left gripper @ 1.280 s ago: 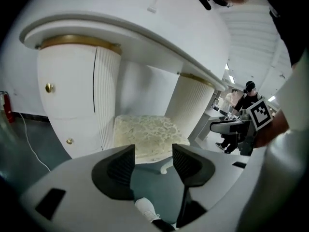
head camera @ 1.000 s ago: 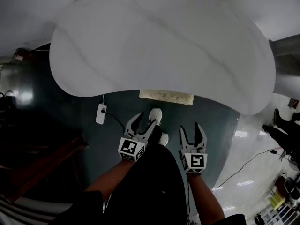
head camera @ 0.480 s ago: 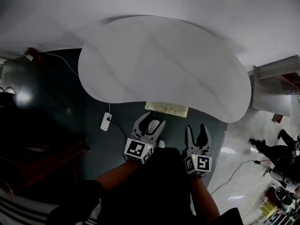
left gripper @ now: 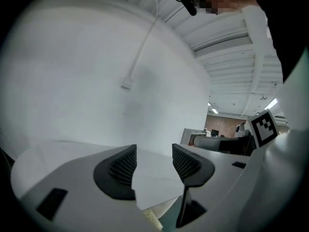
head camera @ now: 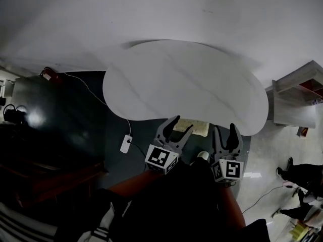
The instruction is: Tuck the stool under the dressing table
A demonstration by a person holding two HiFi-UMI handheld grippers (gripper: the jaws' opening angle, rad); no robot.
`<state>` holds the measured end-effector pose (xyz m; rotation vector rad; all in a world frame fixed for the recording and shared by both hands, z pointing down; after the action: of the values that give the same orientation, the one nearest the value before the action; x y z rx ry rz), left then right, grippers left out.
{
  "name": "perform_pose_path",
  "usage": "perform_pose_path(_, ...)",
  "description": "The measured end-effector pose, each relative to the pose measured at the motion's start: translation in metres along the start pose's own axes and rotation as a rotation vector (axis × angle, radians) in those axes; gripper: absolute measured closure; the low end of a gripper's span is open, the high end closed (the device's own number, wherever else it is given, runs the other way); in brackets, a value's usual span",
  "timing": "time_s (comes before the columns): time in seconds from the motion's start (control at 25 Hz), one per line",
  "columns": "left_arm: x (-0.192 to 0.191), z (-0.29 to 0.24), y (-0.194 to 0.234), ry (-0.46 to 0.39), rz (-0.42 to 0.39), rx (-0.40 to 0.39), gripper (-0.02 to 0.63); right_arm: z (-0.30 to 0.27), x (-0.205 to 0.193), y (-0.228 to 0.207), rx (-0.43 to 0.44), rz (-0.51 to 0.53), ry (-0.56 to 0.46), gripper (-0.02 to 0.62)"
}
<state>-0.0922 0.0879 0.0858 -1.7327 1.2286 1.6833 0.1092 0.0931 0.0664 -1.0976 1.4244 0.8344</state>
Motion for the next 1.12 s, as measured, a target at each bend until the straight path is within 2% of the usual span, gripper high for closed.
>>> perform_pose_path(0.16,0.017,0.001,-0.020,-0.013,-0.041,0.016,0.374,0.004,0.019,0.005,0.056,0.082,0.012,0.342)
perform_pose_path(0.32,0.018,-0.003,-0.037,-0.013,-0.047,0.057,0.417,0.018,0.040,0.005,0.080,0.053,-0.022,0.344)
perform_pose_path(0.4,0.020,-0.004,-0.044,-0.025,-0.048,0.058,0.501,0.021,0.047,0.001,0.087,0.043,-0.047,0.349)
perform_pose_path(0.44,0.023,-0.004,-0.048,-0.044,-0.058,0.057,0.568,0.021,0.050,-0.002,0.093,0.041,-0.062,0.376)
perform_pose_path(0.48,0.027,-0.003,-0.051,-0.069,-0.072,0.056,0.578,0.021,0.052,-0.006,0.099,0.034,-0.073,0.447)
perform_pose_path(0.52,0.031,-0.002,-0.054,-0.091,-0.082,0.052,0.581,0.022,0.054,-0.010,0.104,0.026,-0.075,0.511)
perform_pose_path(0.6,0.037,-0.003,-0.058,-0.110,-0.084,0.039,0.586,0.023,0.056,-0.015,0.107,0.023,-0.059,0.540)
perform_pose_path(0.76,0.043,-0.004,-0.062,-0.065,-0.094,0.008,0.589,0.027,0.057,-0.018,0.083,0.027,-0.078,0.557)
perform_pose_path(0.92,0.044,-0.006,-0.061,-0.095,-0.089,-0.010,0.591,0.024,0.067,-0.013,0.100,0.053,-0.121,0.558)
perform_pose_path(1.04,0.045,-0.002,-0.053,-0.060,-0.102,-0.016,0.591,0.019,0.070,-0.003,0.097,0.107,-0.120,0.558)
perform_pose_path(1.12,0.046,0.000,-0.048,-0.074,-0.102,-0.019,0.591,0.018,0.067,0.009,0.104,0.117,-0.122,0.558)
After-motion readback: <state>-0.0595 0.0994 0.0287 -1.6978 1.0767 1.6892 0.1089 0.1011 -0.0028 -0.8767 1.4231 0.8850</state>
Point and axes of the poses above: the fingertips, and each gripper's own axes: z backward along the fingers, y to its left, x out of its top, the point moved 7 cm from there along z, backward along the fingers, and after that the axes turned 2 degrees about z, right-handed, at the moved point
